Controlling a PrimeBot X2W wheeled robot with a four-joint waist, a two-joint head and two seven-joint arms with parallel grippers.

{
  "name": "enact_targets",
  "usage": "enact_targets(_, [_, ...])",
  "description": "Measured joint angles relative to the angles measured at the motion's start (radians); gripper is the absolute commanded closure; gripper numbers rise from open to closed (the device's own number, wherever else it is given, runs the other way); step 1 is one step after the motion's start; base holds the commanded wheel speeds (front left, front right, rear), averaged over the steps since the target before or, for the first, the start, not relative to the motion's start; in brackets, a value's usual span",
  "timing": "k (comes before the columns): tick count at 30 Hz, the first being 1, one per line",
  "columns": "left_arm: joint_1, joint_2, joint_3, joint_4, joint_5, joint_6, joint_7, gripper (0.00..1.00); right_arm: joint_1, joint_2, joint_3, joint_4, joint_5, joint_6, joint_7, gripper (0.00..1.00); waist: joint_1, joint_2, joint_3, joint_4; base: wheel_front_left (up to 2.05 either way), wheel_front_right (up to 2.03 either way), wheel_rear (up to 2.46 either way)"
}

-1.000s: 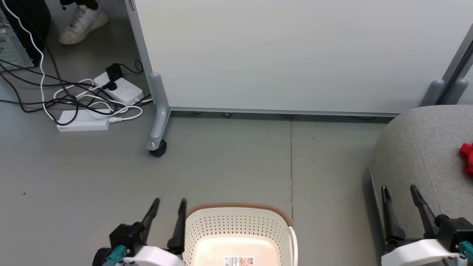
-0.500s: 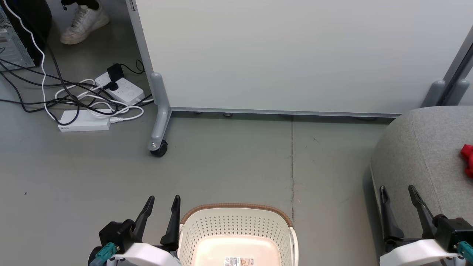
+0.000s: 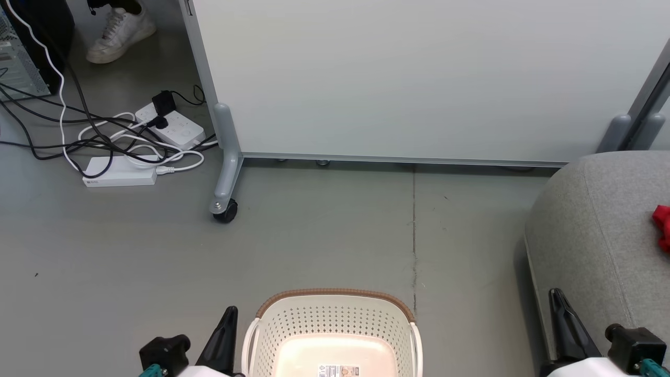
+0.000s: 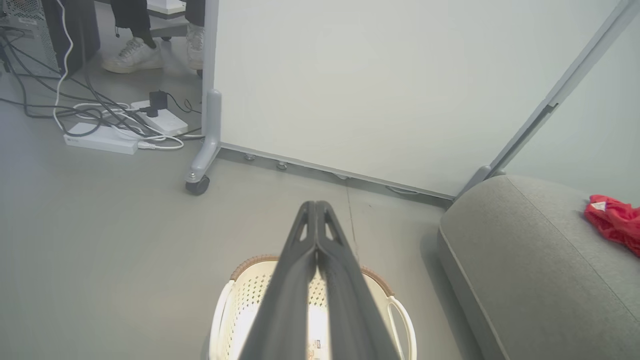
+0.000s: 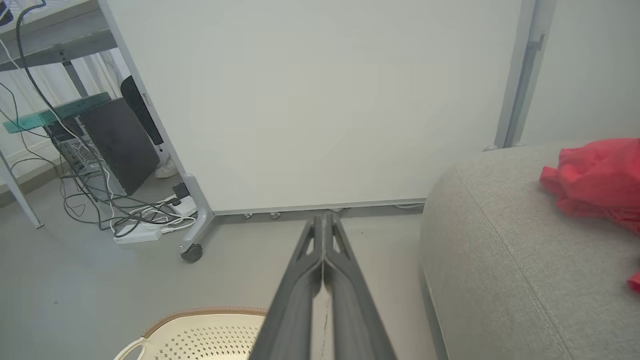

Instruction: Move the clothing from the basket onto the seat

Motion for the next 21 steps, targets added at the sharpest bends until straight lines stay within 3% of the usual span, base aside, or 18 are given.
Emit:
enact_targets(6, [0.003,0.000,0.028,-0.003,-0.090,-0.002,0.047,1.00,0.001,0.001,-0.002,-0.010,0.108,0.000,0.010,1.00,0.0000,0.0000,0.002,-0.006,0.00,0.00,0.00])
enact_targets(7, [-0.010,0.000,0.076,-0.019,-0.224,-0.010,0.111,1.00,0.014,0.002,-0.003,-0.044,0.269,0.000,0.027,1.00,0.0000,0.0000,0.004,-0.015,0.00,0.00,0.00])
enact_targets(9, [-0.012,0.000,0.090,-0.024,-0.268,-0.011,0.131,1.00,0.014,0.002,-0.003,-0.051,0.319,0.000,0.033,1.00,0.0000,0.0000,0.005,-0.018,0.00,0.00,0.00])
enact_targets(21, [-0.032,0.001,0.144,-0.044,-0.419,-0.021,0.202,1.00,0.018,0.003,-0.005,-0.086,0.503,0.000,0.053,1.00,0.0000,0.0000,0.009,-0.030,0.00,0.00,0.00])
